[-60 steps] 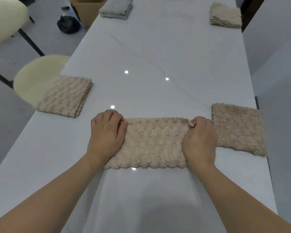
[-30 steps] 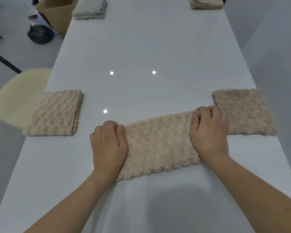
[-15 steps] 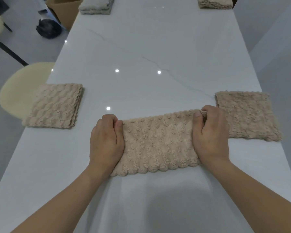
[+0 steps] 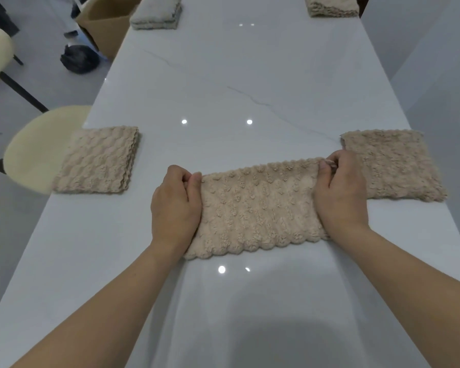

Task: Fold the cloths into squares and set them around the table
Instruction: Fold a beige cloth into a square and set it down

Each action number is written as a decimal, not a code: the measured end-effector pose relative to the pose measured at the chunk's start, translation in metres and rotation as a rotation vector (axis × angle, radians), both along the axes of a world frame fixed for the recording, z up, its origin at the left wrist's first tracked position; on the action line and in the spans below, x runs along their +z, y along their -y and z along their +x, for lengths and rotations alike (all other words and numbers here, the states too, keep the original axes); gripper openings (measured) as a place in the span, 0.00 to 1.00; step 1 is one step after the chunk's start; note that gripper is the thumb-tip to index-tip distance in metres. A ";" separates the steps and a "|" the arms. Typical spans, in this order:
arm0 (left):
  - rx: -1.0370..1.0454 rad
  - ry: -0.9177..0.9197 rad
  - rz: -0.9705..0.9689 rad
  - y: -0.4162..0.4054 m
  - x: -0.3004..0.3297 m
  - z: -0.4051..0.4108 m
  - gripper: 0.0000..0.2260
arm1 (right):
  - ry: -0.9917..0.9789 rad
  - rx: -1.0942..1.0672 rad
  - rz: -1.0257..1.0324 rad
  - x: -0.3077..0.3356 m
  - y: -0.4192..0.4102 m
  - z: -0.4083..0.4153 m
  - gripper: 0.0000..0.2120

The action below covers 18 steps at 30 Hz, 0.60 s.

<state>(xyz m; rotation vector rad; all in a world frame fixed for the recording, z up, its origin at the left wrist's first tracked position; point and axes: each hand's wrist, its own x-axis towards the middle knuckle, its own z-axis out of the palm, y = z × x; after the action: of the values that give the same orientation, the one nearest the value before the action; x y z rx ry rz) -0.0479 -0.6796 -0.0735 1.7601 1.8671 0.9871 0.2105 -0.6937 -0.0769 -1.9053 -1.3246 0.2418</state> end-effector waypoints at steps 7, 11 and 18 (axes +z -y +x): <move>-0.142 0.116 -0.148 0.008 0.012 -0.016 0.05 | -0.167 0.081 -0.061 0.033 -0.001 -0.002 0.02; -0.110 0.157 -0.207 0.010 0.029 -0.046 0.05 | -0.113 0.107 -0.223 0.044 -0.001 -0.005 0.03; -0.165 -0.027 -0.312 0.004 0.031 -0.056 0.07 | -0.034 0.070 -0.433 0.036 -0.014 -0.008 0.04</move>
<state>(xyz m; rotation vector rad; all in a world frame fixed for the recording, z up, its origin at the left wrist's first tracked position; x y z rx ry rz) -0.1037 -0.6835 -0.0428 1.7103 1.7482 0.5780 0.2026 -0.6801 -0.0411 -2.1962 -1.4005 0.6371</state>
